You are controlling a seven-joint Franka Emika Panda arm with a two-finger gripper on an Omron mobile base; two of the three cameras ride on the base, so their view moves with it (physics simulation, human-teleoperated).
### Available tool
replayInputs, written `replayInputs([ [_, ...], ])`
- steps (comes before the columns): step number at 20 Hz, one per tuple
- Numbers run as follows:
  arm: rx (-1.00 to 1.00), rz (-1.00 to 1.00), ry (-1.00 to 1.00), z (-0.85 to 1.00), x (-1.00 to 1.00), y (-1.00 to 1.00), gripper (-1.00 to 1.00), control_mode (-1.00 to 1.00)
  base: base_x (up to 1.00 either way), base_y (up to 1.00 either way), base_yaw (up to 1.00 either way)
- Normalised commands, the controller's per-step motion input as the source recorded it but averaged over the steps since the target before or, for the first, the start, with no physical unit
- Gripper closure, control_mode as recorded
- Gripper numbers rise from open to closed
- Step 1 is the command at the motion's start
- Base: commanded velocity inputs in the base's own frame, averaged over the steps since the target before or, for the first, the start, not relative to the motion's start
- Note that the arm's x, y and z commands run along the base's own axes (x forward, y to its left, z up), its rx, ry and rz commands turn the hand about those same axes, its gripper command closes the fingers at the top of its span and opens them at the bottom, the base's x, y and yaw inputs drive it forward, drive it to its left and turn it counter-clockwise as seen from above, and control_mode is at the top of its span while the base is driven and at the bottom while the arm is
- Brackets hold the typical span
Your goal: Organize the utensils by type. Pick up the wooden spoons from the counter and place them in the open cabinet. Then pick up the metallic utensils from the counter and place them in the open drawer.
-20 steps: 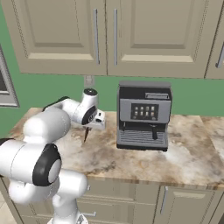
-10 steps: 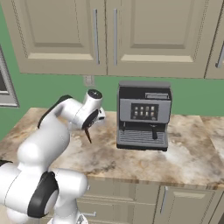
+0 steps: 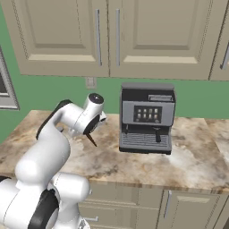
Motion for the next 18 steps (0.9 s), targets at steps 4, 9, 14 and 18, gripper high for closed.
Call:
replayInputs([
  [4, 0.0, 0.0, 0.0, 0.0, 0.0, 0.0, 1.0, -1.0, 0.0, 0.0, 0.0],
  [9, 0.0, 0.0, 0.0, 0.0, 0.0, 0.0, 1.0, -1.0, 0.0, 0.0, 0.0],
  [14, 0.0, 0.0, 0.0, 0.0, 0.0, 0.0, 1.0, -1.0, 0.0, 0.0, 0.0],
  [18, 0.0, 0.0, 0.0, 0.0, -0.01, 0.0, 1.0, -1.0, 0.0, 0.0, 0.0],
])
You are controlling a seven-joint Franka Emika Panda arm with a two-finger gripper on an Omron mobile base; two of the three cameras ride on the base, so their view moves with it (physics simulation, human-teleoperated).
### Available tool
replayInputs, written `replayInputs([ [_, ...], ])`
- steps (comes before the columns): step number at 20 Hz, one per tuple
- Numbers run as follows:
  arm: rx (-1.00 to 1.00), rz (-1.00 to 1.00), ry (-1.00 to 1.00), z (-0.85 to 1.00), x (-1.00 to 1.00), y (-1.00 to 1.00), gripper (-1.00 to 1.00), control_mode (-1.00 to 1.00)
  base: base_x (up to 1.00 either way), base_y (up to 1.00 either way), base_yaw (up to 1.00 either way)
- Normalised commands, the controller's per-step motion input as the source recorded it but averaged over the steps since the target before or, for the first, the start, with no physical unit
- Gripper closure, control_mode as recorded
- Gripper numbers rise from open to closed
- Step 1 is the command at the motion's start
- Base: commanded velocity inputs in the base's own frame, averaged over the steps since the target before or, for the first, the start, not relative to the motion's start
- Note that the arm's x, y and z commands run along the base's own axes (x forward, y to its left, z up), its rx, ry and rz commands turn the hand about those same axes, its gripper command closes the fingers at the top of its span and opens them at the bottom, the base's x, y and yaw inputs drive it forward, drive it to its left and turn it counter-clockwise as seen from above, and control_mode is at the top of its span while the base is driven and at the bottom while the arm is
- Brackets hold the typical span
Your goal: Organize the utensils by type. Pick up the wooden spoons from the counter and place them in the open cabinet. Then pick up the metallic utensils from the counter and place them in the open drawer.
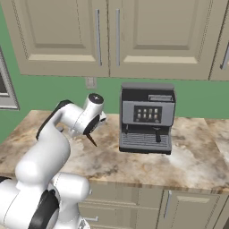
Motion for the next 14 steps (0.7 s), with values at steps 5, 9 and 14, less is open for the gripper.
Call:
replayInputs([
  [5, 0.0, 0.0, 0.0, 0.0, -0.04, 0.0, 1.0, 1.0, -0.5, 0.0, 0.04],
  [9, 0.0, 0.0, 0.0, 0.0, 0.0, 0.0, 1.0, 1.0, -0.85, 0.0, 0.17],
  [14, 0.0, 0.0, 0.0, 0.0, 0.0, 0.0, 1.0, 1.0, -0.62, 0.01, 0.83],
])
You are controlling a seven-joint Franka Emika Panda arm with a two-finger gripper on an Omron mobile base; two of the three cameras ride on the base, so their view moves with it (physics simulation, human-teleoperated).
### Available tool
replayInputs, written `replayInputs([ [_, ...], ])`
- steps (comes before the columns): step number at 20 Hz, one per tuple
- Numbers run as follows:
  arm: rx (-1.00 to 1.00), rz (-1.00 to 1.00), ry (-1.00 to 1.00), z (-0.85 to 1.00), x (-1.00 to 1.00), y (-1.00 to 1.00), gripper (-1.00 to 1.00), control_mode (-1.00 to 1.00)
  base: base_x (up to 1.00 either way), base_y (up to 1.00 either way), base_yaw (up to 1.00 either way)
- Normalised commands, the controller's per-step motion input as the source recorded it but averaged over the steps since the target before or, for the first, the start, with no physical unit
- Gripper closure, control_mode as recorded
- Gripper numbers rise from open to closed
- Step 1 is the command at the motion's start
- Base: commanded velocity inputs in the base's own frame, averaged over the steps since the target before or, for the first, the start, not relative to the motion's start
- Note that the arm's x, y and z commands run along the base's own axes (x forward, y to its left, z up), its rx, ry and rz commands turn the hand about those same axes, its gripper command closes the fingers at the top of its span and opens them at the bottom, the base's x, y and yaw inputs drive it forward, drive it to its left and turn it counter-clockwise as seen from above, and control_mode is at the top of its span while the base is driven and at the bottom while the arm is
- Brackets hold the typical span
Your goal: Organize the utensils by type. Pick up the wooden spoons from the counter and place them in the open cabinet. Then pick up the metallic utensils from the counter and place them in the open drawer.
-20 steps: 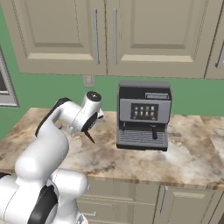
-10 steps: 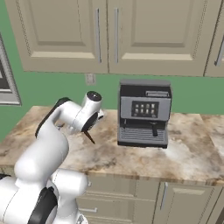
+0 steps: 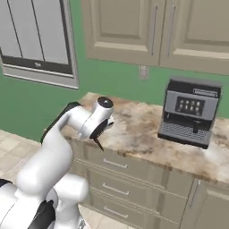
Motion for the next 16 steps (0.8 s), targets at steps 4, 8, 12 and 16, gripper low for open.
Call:
replayInputs([
  [4, 0.0, 0.0, 0.0, 0.0, 0.0, 0.0, 1.0, 1.0, -0.27, 0.01, 1.0],
  [8, 0.0, 0.0, 0.0, 0.0, 0.0, 0.0, 1.0, 1.0, -0.11, 0.0, 1.0],
  [12, 0.0, 0.0, 0.0, 0.0, 0.0, 0.0, 1.0, 1.0, -0.1, 0.0, 1.0],
  [16, 0.0, 0.0, 0.0, 0.0, 0.0, 0.0, 1.0, 1.0, -0.09, 0.0, 1.0],
])
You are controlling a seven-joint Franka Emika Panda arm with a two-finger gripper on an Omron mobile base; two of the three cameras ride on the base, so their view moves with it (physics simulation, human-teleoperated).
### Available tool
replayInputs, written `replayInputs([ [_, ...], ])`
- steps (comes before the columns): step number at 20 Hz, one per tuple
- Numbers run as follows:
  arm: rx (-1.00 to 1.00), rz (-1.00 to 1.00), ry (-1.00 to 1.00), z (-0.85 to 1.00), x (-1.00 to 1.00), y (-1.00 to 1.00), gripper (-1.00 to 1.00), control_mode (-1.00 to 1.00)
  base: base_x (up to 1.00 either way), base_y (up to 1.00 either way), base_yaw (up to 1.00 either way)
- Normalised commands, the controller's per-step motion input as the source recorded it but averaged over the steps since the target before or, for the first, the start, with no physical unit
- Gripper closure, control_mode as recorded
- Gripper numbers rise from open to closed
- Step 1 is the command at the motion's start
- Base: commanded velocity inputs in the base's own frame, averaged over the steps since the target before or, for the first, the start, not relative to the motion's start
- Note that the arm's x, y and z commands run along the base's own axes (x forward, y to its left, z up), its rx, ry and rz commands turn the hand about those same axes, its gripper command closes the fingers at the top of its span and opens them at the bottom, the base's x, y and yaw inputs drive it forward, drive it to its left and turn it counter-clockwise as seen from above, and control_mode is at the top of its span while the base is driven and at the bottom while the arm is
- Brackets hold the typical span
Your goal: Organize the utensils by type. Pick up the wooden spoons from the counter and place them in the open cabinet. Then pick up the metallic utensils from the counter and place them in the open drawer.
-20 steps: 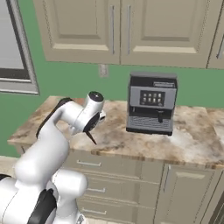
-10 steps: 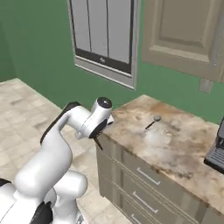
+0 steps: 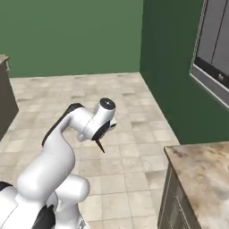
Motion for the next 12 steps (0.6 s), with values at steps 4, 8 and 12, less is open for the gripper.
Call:
replayInputs([
  [4, 0.0, 0.0, 0.0, 0.0, 0.0, 0.0, 1.0, 1.0, -0.06, 0.0, 1.0],
  [8, 0.0, 0.0, 0.0, 0.0, 0.0, 0.0, 1.0, 1.0, -0.01, -0.05, 1.0],
  [12, 0.0, 0.0, 0.0, 0.0, 0.0, 0.0, 1.0, 1.0, 0.01, -0.13, 0.71],
])
